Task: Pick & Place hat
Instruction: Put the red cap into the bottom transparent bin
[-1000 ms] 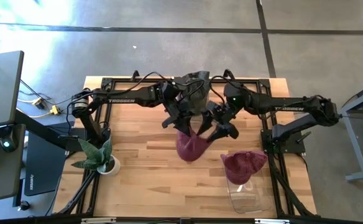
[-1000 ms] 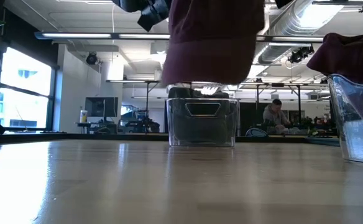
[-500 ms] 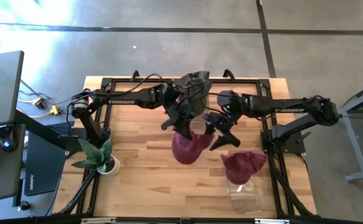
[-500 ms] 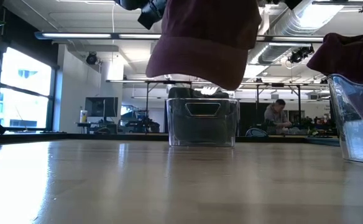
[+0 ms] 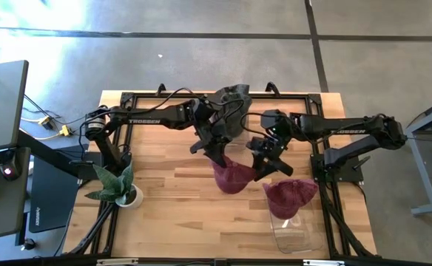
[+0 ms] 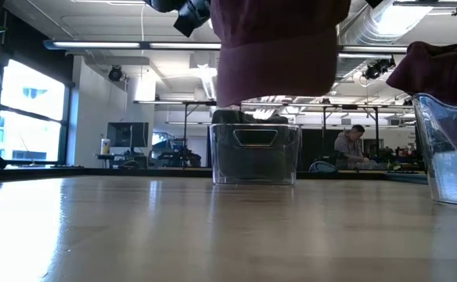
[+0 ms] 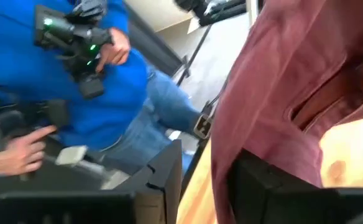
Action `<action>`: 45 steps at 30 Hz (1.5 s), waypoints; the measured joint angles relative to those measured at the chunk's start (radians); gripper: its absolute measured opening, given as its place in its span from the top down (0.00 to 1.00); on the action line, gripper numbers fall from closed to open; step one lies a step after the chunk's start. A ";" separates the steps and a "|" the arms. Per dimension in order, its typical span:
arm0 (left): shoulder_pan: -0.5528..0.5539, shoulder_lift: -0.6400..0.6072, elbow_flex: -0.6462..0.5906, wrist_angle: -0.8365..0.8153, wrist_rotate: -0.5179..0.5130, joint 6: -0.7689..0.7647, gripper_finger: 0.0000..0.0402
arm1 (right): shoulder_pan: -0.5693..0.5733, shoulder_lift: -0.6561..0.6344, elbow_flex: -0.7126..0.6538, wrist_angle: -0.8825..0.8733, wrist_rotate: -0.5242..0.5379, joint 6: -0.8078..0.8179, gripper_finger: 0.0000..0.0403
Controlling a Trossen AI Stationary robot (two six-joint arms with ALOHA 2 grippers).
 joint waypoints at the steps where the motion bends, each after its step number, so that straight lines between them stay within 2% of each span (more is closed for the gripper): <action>1: 0.000 0.000 0.000 0.001 0.000 0.000 1.00 | -0.001 0.000 0.000 0.012 0.007 0.001 0.74; 4: -0.002 0.000 0.000 0.000 -0.001 -0.004 1.00 | -0.021 0.000 0.000 0.038 0.030 0.027 0.69; 9: -0.015 0.000 0.000 0.001 -0.041 0.001 1.00 | -0.050 0.000 0.000 0.109 0.090 0.072 0.50; 13: -0.013 0.000 0.000 0.001 -0.081 0.002 1.00 | -0.032 0.001 0.000 0.117 0.231 0.071 0.38; 17: -0.013 0.000 0.000 0.001 -0.134 0.002 1.00 | 0.003 0.002 0.000 0.124 0.367 0.069 0.36; 22: -0.013 0.000 0.000 0.001 -0.167 0.003 1.00 | 0.040 0.002 0.000 0.197 0.384 0.092 0.42; 25: -0.013 0.000 0.000 0.001 -0.168 0.003 1.00 | 0.054 0.002 0.000 0.211 0.385 0.113 0.50; 28: -0.013 0.000 0.000 0.001 -0.170 0.003 1.00 | 0.066 0.002 0.000 0.206 0.427 0.115 0.64; 33: -0.013 0.000 0.000 0.001 -0.149 -0.003 1.00 | 0.074 0.002 0.000 0.206 0.467 0.124 0.94; 35: -0.013 0.000 0.000 0.004 -0.130 0.006 0.99 | 0.074 -0.002 0.000 0.206 0.460 0.130 0.95; 37: -0.010 0.000 0.000 0.003 -0.092 0.008 0.95 | 0.074 -0.013 0.000 0.194 0.451 0.152 0.91; 39: 0.005 0.000 0.000 0.001 -0.056 0.009 0.88 | 0.074 -0.031 -0.001 0.182 0.431 0.162 0.90; 42: 0.036 0.000 0.000 0.000 -0.003 -0.035 0.77 | 0.074 -0.069 -0.001 0.167 0.392 0.161 0.95; 45: 0.078 0.000 0.000 -0.002 0.023 -0.088 0.68 | 0.074 -0.117 -0.001 0.166 0.384 0.161 0.95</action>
